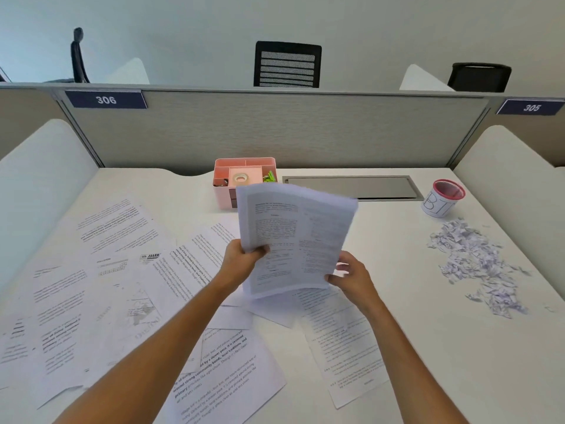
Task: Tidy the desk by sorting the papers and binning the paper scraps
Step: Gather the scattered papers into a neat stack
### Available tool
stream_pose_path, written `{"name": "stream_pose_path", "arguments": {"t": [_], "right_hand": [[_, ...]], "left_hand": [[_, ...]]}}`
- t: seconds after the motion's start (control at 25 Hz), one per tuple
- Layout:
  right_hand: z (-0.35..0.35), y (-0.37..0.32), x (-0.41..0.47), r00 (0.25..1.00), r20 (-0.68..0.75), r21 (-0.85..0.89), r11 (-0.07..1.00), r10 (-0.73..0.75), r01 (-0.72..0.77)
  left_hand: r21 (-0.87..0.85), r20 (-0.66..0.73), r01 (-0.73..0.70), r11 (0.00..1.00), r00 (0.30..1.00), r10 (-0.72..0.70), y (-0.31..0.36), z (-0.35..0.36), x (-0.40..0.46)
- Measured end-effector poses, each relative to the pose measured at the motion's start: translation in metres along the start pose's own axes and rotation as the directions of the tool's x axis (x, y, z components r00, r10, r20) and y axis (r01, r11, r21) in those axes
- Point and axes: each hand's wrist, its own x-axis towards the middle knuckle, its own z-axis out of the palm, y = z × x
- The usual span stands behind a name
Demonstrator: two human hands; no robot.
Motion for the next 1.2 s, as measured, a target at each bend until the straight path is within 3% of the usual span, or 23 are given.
{"name": "stream_pose_path", "arguments": {"t": [0.12,0.24,0.48,0.72,0.84,0.96,1.08,1.2], "right_hand": [[-0.009,0.026,0.001,0.985,-0.151,-0.299,0.945,0.087,-0.129],[-0.017,0.046,-0.003,0.947,-0.227,-0.568,0.759,0.226,-0.318],[-0.011,0.058,-0.012,0.942,-0.248,-0.714,0.615,0.225,-0.335],[-0.010,0.054,-0.010,0.931,-0.343,-0.734,0.582,0.128,-0.351],[-0.011,0.057,-0.008,0.910,-0.395,-0.661,0.648,0.127,-0.377],[-0.014,0.058,-0.005,0.915,-0.368,-0.496,0.797,0.167,-0.345],[-0.022,0.053,-0.003,0.955,-0.190,-0.076,0.966,0.229,-0.247],[-0.034,0.039,-0.006,0.990,-0.003,0.311,0.941,0.141,-0.133]], "left_hand": [[-0.021,-0.033,0.040,0.999,0.999,-0.041,0.001,-0.021,0.006],[-0.062,-0.049,0.119,0.991,0.991,-0.122,-0.006,-0.047,0.011],[-0.173,-0.045,0.278,0.945,0.956,-0.290,-0.038,-0.082,0.004],[-0.164,-0.027,0.376,0.912,0.922,-0.386,-0.067,-0.093,-0.018],[-0.127,-0.018,0.408,0.904,0.910,-0.413,-0.080,-0.100,-0.025],[-0.072,-0.029,0.422,0.904,0.905,-0.425,-0.091,-0.103,-0.030],[-0.067,-0.035,0.431,0.900,0.900,-0.434,-0.098,-0.104,-0.031],[-0.092,-0.030,0.424,0.901,0.903,-0.428,-0.102,-0.105,-0.031]]}}
